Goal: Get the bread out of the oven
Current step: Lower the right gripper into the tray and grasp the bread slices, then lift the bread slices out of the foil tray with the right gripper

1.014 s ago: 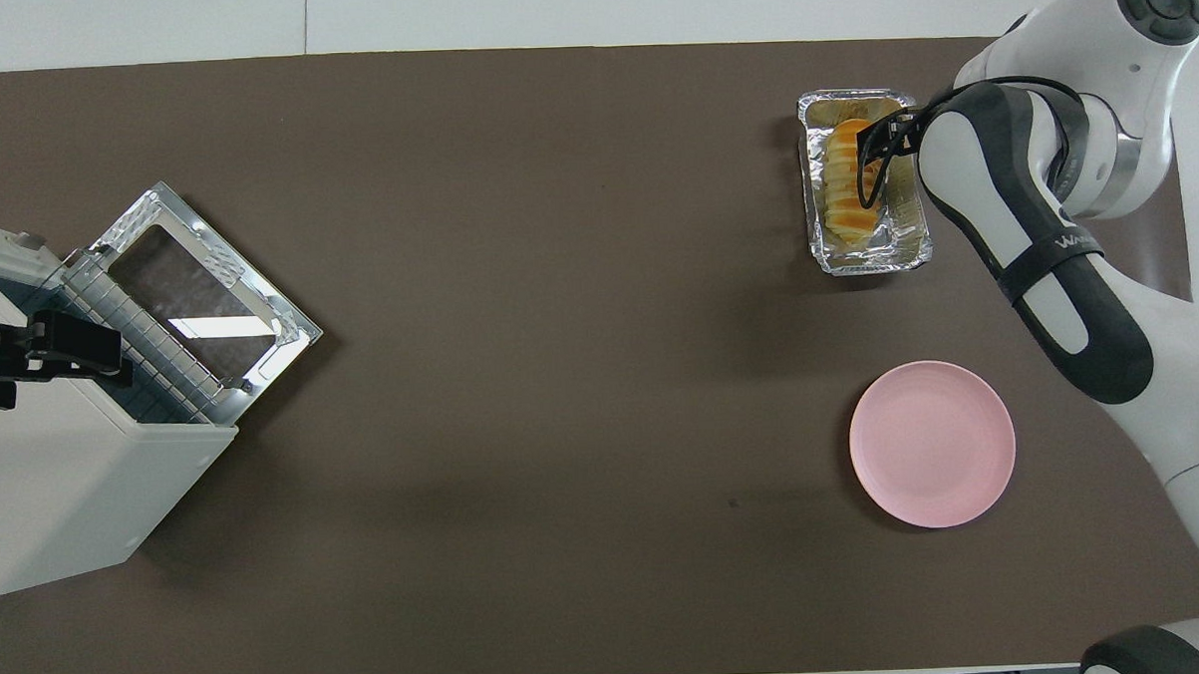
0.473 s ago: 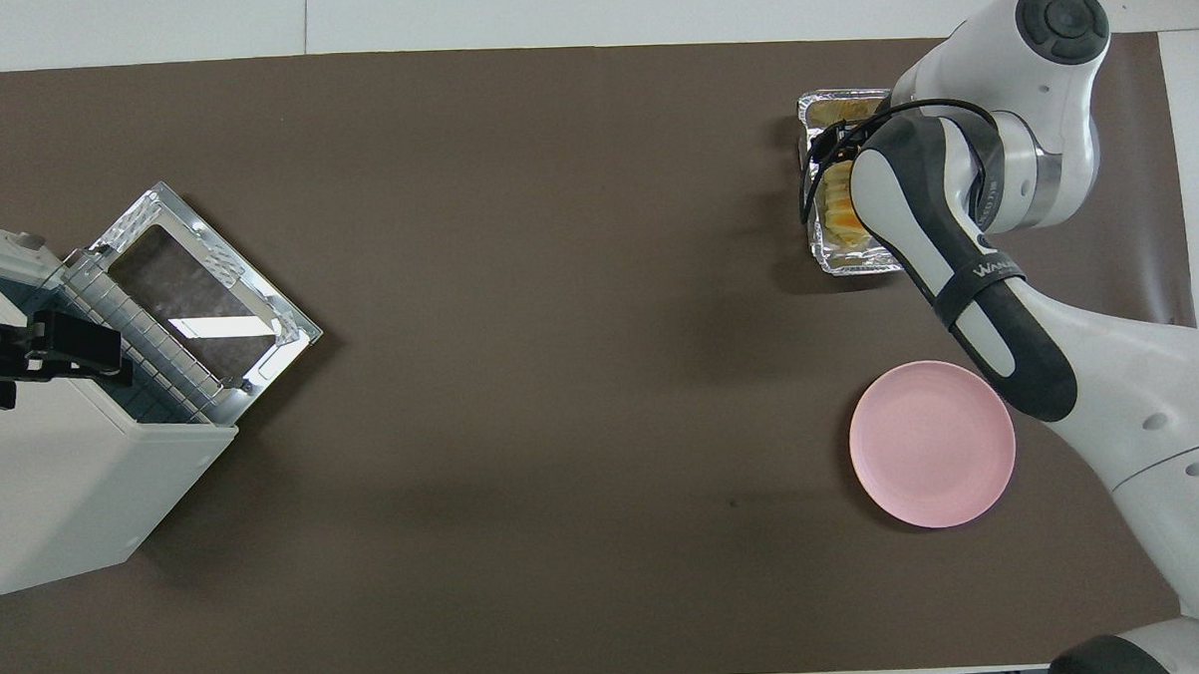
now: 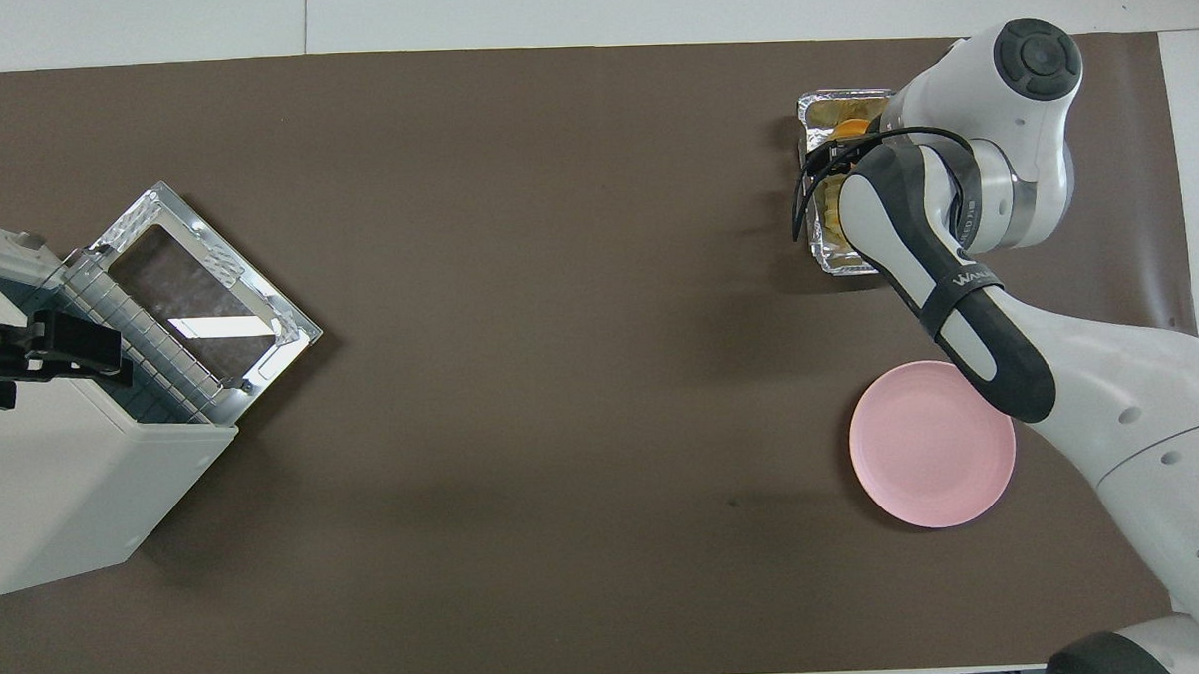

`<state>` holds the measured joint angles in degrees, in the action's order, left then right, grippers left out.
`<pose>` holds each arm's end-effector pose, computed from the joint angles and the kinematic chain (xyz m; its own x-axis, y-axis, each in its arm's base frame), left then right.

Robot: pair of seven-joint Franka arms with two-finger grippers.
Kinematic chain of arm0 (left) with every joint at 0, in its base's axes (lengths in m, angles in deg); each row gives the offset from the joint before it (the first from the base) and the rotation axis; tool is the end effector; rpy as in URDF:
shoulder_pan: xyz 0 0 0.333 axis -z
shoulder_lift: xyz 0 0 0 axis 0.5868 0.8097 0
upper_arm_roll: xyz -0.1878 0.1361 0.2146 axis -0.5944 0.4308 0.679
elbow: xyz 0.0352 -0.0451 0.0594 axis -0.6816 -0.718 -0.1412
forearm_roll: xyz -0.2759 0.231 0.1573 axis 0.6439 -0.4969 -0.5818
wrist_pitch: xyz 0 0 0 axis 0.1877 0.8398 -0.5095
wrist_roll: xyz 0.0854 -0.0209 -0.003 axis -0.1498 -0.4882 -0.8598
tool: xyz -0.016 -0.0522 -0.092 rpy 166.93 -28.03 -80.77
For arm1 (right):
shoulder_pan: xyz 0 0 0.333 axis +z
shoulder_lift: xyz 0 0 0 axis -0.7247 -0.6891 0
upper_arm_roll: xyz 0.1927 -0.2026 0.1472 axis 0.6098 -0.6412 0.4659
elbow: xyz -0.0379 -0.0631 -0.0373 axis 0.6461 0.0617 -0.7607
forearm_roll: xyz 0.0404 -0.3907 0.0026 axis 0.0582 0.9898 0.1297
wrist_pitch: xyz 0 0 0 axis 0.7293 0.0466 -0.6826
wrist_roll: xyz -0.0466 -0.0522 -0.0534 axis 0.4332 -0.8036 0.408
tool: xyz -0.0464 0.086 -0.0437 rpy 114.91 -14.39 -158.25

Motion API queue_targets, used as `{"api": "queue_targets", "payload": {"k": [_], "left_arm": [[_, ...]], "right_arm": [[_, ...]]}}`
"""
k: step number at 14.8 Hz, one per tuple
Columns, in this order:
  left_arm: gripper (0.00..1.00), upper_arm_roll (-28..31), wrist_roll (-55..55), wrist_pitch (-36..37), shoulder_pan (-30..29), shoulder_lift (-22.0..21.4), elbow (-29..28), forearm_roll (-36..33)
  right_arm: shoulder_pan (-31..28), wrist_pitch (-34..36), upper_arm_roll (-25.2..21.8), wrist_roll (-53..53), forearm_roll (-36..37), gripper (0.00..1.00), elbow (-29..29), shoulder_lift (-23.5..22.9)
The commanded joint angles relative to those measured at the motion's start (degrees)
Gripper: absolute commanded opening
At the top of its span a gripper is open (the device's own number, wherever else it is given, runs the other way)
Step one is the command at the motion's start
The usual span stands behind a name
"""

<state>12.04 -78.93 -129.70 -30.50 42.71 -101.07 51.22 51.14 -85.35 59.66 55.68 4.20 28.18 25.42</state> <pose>0.5078 -0.0445 0.6225 0.9846 0.0566 -0.1656 0.0608 -0.9979 0.0207 0.7216 0.0645 0.3051 0.9921 0.0294 0.1223 0.0349 -0.9985 -0.0429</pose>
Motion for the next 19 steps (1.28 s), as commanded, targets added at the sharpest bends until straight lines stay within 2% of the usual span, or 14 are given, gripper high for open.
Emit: {"api": "queue_targets", "payload": {"k": [1,2,3,4,5,11,15,19], "left_arm": [[1.00,-0.33,0.02,-0.46,-0.42,-1.45,-1.34,-0.76],[1.00,-0.33,0.02,-0.46,-0.42,-1.45,-1.34,-0.76],[1.00,-0.33,0.02,-0.46,-0.42,-1.45,-1.34,-0.76],[1.00,-0.33,0.02,-0.46,-0.42,-1.45,-1.34,-0.76],[1.00,-0.33,0.02,-0.46,-0.42,-1.45,-1.34,-0.76],[1.00,-0.33,0.02,-0.46,-0.42,-1.45,-1.34,-0.76],[1.00,-0.33,0.02,-0.46,-0.42,-1.45,-1.34,-0.76],[1.00,-0.33,0.02,-0.46,-0.42,-1.45,-1.34,-0.76]], "right_arm": [[-0.31,-1.52,0.32,-0.82,0.65,0.99,1.43,0.69],[-0.40,-1.61,0.32,-0.82,0.47,0.87,1.43,0.60],[-0.66,-1.53,0.32,-0.82,0.30,0.61,1.26,0.69],[-0.66,-1.44,0.32,-0.82,-0.05,0.15,1.17,0.69],[-0.57,-1.35,0.32,-1.26,-0.14,0.00,0.91,0.69],[-1.27,0.23,0.41,-2.40,0.12,0.00,-0.41,0.87],[-1.28,4.70,0.41,-2.40,0.03,0.00,-3.48,1.04],[-1.10,9.19,0.50,-2.40,-0.06,0.00,-3.75,3.23]]}}
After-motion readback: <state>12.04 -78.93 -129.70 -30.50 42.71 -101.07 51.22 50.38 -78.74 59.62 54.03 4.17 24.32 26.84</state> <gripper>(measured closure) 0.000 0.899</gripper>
